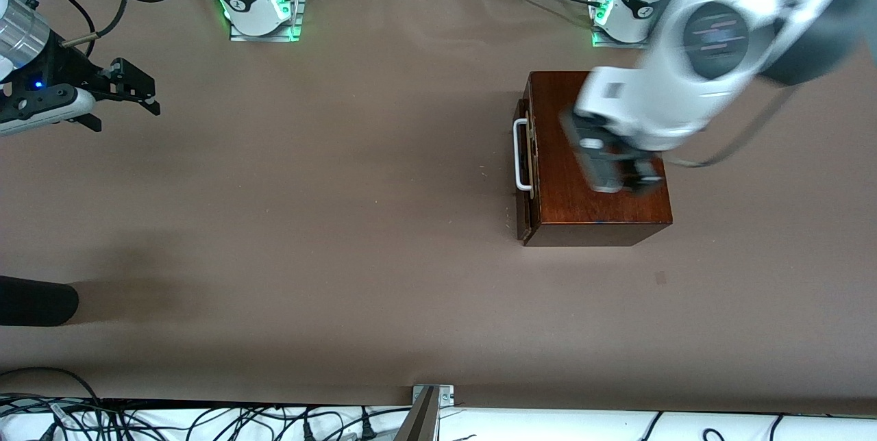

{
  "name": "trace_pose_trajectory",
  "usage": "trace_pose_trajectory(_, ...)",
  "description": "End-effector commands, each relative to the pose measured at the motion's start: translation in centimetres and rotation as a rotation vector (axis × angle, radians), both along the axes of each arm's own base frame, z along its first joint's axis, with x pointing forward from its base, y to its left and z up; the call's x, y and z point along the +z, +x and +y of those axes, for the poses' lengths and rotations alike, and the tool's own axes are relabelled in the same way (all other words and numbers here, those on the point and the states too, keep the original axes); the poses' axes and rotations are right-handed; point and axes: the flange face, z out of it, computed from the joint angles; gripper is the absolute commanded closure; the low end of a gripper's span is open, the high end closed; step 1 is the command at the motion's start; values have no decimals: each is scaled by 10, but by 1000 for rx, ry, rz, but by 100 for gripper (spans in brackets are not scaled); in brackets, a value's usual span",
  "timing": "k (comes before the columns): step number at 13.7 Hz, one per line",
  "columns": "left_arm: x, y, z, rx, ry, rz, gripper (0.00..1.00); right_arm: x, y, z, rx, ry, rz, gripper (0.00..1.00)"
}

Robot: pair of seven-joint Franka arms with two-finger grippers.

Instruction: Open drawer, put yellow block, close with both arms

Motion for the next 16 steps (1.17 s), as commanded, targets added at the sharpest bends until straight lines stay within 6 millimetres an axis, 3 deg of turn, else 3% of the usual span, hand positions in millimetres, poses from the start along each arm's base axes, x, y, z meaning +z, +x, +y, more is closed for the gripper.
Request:
trace_pose_trajectory(1,9,-3,50,140,-62,-30,0,6,2,0,-4,-9,-4,0)
trace_pose_trajectory(5,33,-40,78,523,-63,-74,0,5,2,0,-6,-8,-2,0)
trace_pose_trajectory(7,17,-44,90,753,-33,-53,0,2,3,0,-4,-10,4,0)
trace_pose_trajectory(10,36,-55,104,909,-37,-93,0,1,4,0,-4,-12,4,0)
trace_pose_trajectory(12,38,-61,120,1065,-30,-102,0,1,4,0,-6,-11,4,0)
trace_pose_trajectory(16,34,-64,138,1109,-64,-119,0,1,4,0,-6,-11,4,0)
